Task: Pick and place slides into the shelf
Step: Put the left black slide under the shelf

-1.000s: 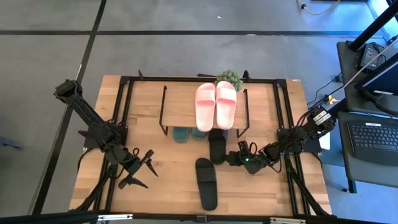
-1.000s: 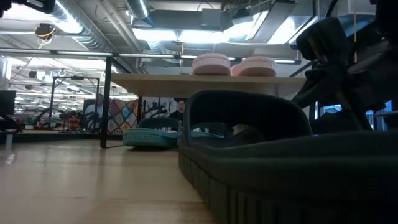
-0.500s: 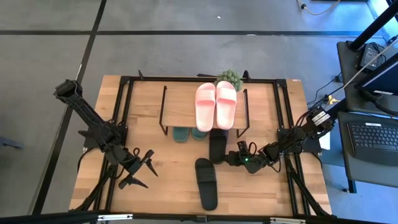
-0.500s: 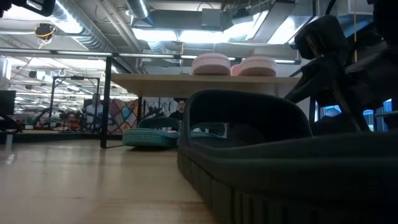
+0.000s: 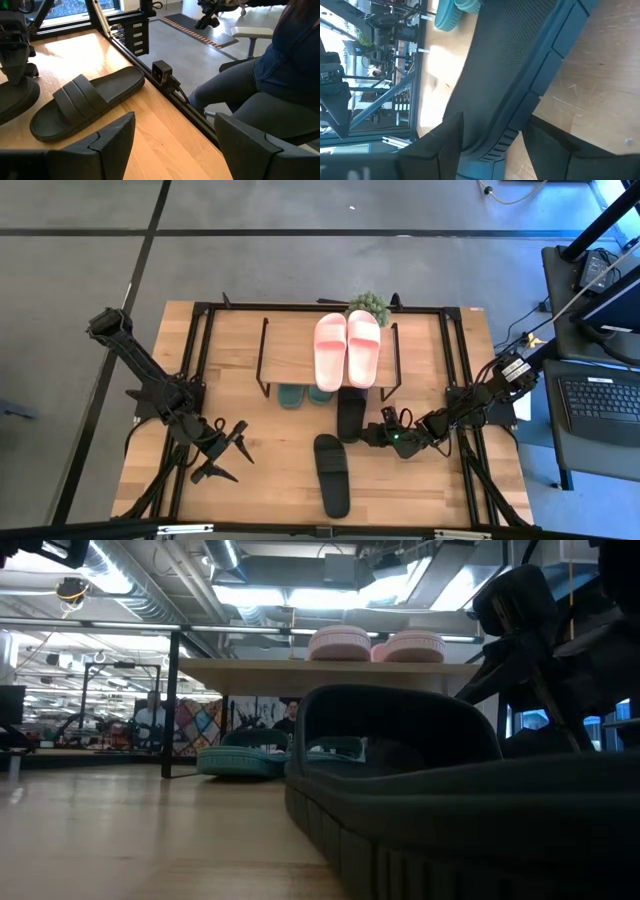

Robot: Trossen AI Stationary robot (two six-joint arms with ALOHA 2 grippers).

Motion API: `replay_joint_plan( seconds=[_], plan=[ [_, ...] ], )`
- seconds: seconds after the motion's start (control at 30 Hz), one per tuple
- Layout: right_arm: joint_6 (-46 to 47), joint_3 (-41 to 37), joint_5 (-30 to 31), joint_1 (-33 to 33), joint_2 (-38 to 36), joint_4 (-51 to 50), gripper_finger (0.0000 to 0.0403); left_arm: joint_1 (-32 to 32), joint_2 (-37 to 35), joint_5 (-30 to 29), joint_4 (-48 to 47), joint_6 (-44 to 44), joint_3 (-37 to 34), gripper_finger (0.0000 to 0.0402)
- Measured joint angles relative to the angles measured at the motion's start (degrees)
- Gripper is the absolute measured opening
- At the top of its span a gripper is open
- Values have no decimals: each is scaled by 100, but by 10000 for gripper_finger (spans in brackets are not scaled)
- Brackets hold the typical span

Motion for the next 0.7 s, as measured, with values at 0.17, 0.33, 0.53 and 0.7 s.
replay_joint_plan(
  seconds=[0.17, 0.33, 0.53, 0.7],
  plan=[
    [147, -2, -213, -3, -2, 42, 198, 0, 0, 2, 0, 0, 0, 263],
    [150, 0, -490, -15, -2, 85, 198, 0, 0, 0, 0, 0, 0, 263],
    [-201, 3, -414, -25, -7, 70, 198, 0, 0, 2, 0, 0, 0, 263],
    [-672, 7, -383, -99, -11, 26, 198, 0, 0, 0, 0, 0, 0, 263]
  ],
)
